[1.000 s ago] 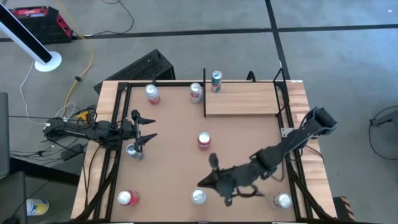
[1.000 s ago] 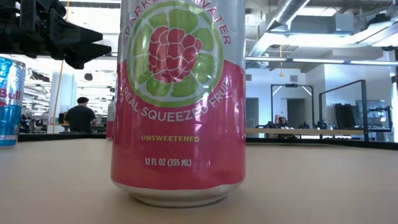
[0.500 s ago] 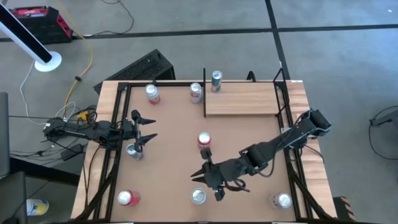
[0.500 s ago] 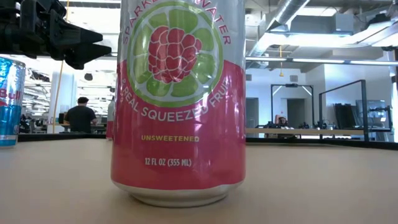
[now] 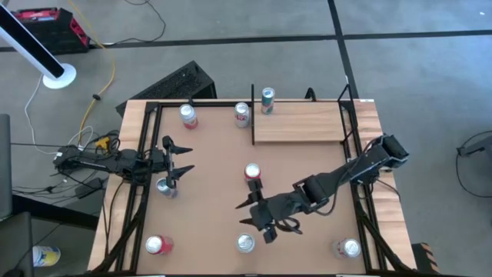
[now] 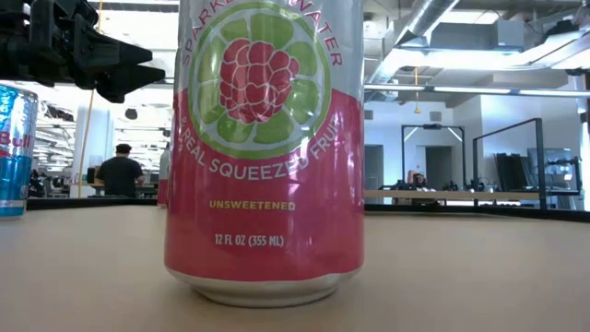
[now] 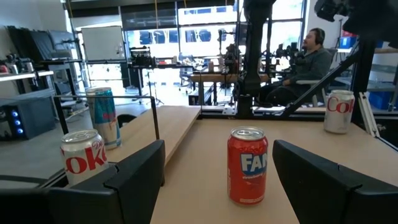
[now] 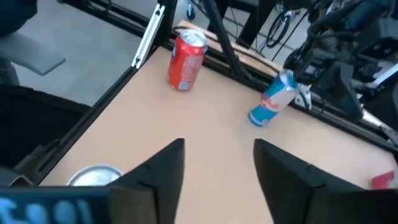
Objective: Place canned beverage on shelf
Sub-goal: Put the bottom pink-white soda can on the shelf
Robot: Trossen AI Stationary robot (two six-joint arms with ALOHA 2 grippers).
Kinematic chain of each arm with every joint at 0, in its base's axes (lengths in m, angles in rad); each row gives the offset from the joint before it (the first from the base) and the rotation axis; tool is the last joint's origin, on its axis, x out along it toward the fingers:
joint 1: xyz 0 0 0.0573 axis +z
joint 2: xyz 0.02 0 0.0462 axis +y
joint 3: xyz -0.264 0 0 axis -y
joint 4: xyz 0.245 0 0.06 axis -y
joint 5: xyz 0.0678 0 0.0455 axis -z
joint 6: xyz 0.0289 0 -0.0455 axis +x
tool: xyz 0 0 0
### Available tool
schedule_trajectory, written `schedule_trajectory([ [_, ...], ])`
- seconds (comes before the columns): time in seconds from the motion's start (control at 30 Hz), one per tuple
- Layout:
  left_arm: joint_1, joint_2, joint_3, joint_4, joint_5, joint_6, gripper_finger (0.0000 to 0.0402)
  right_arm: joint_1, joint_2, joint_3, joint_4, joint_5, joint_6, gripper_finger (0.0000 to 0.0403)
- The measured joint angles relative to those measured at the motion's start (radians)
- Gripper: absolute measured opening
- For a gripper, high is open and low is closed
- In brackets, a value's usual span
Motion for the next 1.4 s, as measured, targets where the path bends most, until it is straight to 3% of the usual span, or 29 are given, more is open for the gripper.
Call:
schedule_trajectory([
  [0.27, 0.0, 0.0, 0.0, 0.0, 0.0, 0.0, 0.0284, 0.0, -0.059, 0.0, -0.102, 0.0, 0.17, 0.0289],
  [0.4, 0.0, 0.0, 0.0, 0.001, 0.0, 0.0, 0.0284, -0.001, -0.128, 0.0, -0.259, -0.013, 0.379, 0.0307],
  [0.6, 0.0, 0.0, 0.0, 0.002, -0.001, -0.004, 0.0284, -0.031, -0.248, 0.0, -0.563, -0.199, 0.852, 0.0313],
  [0.7, 0.0, 0.0, 0.0, 0.002, -0.001, -0.005, 0.0284, -0.04, -0.268, 0.0, -0.676, -0.25, 0.973, 0.0313],
  [0.83, 0.0, 0.0, 0.0, 0.003, -0.001, 0.0, 0.0284, -0.032, -0.255, 0.0, -0.625, -0.266, 0.866, 0.0313],
  [1.07, 0.0, 0.0, 0.0, -0.005, -0.001, 0.0, 0.0284, -0.008, -0.087, 0.0, -0.242, -0.274, 0.471, 0.0313],
  [1.17, 0.0, 0.0, 0.0, -0.01, -0.001, 0.0, 0.0284, -0.013, -0.004, 0.0, -0.094, -0.378, 0.413, 0.0313],
  [1.4, 0.0, 0.0, 0.0, -0.013, -0.001, 0.0, 0.0284, -0.008, 0.111, -0.001, -0.053, -0.402, 0.284, 0.0313],
])
